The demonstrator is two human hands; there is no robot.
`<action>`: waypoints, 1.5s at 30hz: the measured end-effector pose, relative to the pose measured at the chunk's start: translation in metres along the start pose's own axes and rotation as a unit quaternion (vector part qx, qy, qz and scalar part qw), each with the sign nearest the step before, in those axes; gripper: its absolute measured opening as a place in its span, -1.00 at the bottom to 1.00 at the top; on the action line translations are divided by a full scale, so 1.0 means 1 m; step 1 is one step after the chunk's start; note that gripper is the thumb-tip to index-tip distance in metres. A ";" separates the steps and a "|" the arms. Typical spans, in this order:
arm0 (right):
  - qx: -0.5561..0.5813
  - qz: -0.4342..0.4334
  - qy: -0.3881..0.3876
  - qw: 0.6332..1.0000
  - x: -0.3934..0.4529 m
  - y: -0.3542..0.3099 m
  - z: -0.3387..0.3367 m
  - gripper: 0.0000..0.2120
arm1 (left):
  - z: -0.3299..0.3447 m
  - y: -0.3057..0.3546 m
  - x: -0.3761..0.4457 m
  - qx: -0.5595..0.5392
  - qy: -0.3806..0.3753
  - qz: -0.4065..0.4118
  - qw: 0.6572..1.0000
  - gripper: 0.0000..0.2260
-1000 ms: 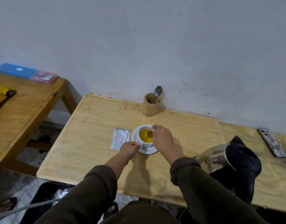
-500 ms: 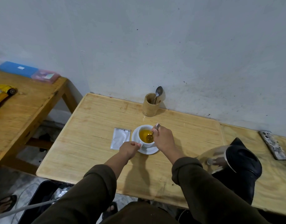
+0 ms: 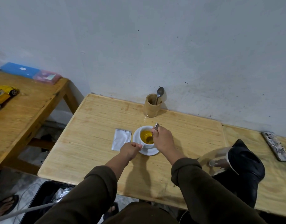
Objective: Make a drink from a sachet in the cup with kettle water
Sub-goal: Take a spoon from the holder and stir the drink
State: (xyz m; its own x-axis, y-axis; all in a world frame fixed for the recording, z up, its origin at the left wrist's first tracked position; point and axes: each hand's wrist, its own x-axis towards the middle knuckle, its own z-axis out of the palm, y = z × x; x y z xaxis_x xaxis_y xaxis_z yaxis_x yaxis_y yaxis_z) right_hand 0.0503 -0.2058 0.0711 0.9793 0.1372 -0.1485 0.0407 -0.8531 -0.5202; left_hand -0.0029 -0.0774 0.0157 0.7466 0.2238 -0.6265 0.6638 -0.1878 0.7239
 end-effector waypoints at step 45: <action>0.073 0.037 -0.013 0.997 0.008 0.003 0.000 -0.71 | -0.002 -0.001 0.007 -0.011 -0.008 -0.016 1.000 -0.73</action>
State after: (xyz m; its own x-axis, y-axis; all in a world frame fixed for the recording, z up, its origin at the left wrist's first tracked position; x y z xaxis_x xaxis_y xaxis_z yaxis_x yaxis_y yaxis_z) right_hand 0.0582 -0.2071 0.0685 0.9733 0.0916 -0.2106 -0.0617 -0.7792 -0.6238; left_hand 0.0017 -0.0739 0.0107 0.7259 0.2148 -0.6534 0.6861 -0.1599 0.7097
